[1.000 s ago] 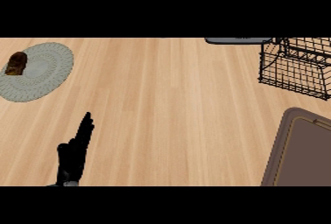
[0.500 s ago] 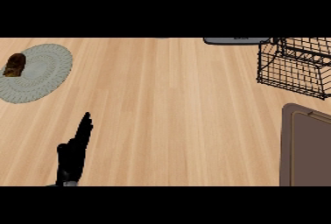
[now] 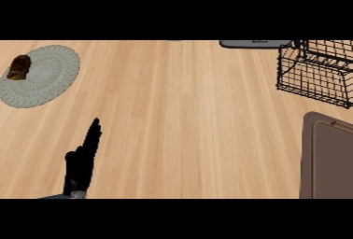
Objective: Pick the squash from the tray and place it in the tiered basket
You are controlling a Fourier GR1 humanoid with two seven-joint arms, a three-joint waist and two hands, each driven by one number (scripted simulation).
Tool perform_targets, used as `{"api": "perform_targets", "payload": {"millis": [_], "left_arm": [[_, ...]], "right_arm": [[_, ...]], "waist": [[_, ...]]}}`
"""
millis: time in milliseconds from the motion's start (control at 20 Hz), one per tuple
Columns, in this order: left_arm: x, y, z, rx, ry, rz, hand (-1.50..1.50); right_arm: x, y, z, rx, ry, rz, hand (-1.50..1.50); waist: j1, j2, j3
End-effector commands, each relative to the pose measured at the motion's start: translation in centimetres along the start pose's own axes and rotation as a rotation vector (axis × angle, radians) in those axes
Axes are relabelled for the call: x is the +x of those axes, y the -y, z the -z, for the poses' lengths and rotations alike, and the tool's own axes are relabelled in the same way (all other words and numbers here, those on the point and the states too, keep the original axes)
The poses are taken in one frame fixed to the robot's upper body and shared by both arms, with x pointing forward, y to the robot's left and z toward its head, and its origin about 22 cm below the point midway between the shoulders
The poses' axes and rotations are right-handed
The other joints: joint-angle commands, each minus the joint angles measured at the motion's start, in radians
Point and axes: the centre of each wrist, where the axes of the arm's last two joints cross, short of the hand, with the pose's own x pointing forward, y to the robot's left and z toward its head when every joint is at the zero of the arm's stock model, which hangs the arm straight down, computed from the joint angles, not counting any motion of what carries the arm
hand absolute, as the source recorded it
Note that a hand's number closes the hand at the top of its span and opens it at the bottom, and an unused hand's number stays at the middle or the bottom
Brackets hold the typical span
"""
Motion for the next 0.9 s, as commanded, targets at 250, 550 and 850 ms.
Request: {"api": "perform_targets", "payload": {"millis": [250,550,850], "left_arm": [[-0.7,1.7,0.0,-0.012,-0.048,0.002,0.0],[-0.1,1.0,-0.3,-0.02,-0.047,-0.015,0.0],[0.4,0.2,-0.8,-0.037,-0.035,-0.001,0.0]], "right_arm": [[3.7,-0.1,4.8,-0.048,-0.029,0.031,1.5],[4.8,-2.7,7.8,-0.027,-0.056,0.021,1.5],[5.4,-6.3,10.3,0.039,-0.014,0.009,1.5]], "waist": [[0.019,0.01,-0.005],[0.032,0.013,-0.004],[0.034,0.013,-0.003]]}}
